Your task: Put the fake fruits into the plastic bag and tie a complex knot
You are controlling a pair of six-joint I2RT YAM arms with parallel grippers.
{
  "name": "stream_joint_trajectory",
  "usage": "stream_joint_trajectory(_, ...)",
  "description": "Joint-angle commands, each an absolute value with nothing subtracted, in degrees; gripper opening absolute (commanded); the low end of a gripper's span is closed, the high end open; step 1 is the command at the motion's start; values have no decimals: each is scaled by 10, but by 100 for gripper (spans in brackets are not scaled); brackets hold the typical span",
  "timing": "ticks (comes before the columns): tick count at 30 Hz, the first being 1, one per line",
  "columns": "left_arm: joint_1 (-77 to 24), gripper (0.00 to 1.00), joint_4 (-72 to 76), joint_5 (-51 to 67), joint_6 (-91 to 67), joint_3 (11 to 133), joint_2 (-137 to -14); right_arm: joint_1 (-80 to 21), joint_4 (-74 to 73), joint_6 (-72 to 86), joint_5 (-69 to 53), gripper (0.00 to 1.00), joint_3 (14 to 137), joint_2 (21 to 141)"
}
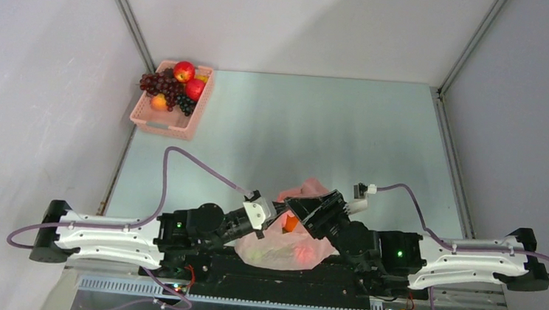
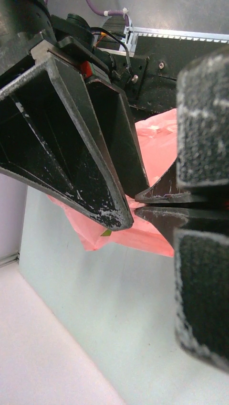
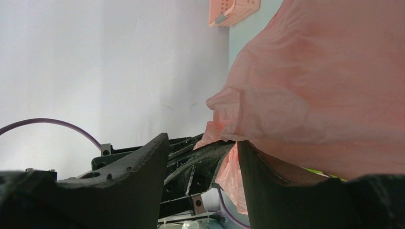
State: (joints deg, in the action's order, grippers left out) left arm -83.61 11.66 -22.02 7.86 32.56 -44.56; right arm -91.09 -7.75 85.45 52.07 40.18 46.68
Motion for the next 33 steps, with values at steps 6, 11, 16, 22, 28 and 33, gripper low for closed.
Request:
stream_joint_trajectory(6, -851, 0, 144, -219, 105, 340, -454, -903, -103, 879, 536, 59, 403, 473)
stream_joint_trajectory(11, -858, 0, 144, -217, 113, 346, -460, -899, -115, 898, 529, 59, 403, 484)
stream_joint_trajectory(16, -866, 0, 137, -219, 118, 348, -466, -895, -111, 892, 528, 53, 403, 485)
stream_joint_trajectory(22, -868, 0, 126, -209, 122, 345, -456, -886, -97, 871, 507, 42, 403, 481)
stream_joint_trajectory(28, -869, 0, 105, -191, 127, 355, -459, -866, -83, 856, 462, 36, 403, 483)
stream_joint_trajectory(33, -871, 0, 91, -186, 133, 361, -456, -851, -71, 841, 433, 25, 403, 484)
